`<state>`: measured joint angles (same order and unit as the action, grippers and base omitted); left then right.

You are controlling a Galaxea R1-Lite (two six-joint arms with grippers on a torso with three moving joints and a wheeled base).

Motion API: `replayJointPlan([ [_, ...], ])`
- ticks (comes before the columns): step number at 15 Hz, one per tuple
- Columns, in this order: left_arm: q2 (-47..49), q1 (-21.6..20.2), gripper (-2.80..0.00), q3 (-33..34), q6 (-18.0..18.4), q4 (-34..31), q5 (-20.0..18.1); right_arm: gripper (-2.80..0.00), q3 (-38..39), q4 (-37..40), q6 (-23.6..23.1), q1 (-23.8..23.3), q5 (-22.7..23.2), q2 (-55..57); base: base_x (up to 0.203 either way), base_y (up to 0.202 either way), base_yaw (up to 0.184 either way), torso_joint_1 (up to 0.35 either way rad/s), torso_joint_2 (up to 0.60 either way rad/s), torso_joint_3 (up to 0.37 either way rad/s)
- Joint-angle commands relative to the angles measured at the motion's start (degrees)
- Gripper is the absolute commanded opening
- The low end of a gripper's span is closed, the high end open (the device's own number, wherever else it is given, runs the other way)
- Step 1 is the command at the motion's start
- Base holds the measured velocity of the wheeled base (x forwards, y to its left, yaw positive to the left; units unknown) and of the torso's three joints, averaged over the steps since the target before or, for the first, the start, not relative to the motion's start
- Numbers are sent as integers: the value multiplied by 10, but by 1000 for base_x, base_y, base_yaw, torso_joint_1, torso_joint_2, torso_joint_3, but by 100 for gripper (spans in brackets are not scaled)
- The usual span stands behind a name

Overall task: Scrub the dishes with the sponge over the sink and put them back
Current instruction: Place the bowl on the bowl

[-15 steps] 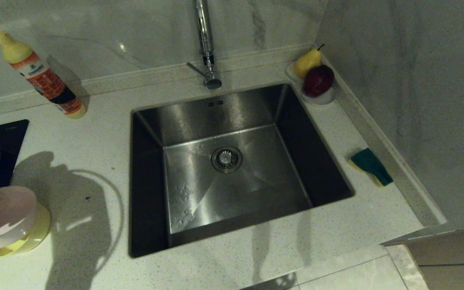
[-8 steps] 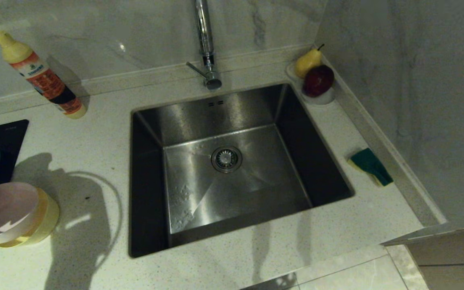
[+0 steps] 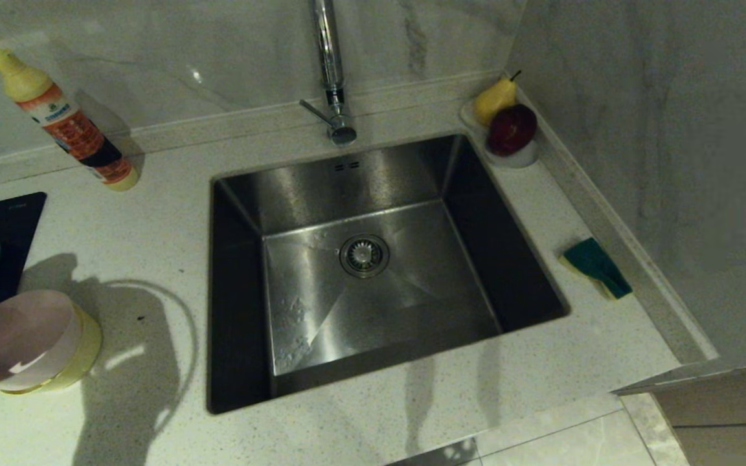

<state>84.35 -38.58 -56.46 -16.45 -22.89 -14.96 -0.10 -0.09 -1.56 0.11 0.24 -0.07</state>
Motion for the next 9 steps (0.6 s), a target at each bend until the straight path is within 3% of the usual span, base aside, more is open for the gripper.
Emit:
replayJointPlan([
  [1, 6, -4, -280, 4, 0, 7, 1, -280, 0, 0, 0, 1, 0, 0, 0, 0, 0, 0, 0, 0],
  [7, 9, -22, -280, 0, 1, 22, 0, -280, 0, 0, 0, 0, 0, 0, 0, 0, 0, 0, 0, 0],
  [8, 9, -22, 0, 1, 2, 22, 0, -280, 0, 0, 0, 1, 0, 0, 0, 0, 0, 0, 0, 0],
  [9, 9, -22, 0, 2, 1, 22, -1, -280, 0, 0, 0, 1, 0, 0, 0, 0, 0, 0, 0, 0],
])
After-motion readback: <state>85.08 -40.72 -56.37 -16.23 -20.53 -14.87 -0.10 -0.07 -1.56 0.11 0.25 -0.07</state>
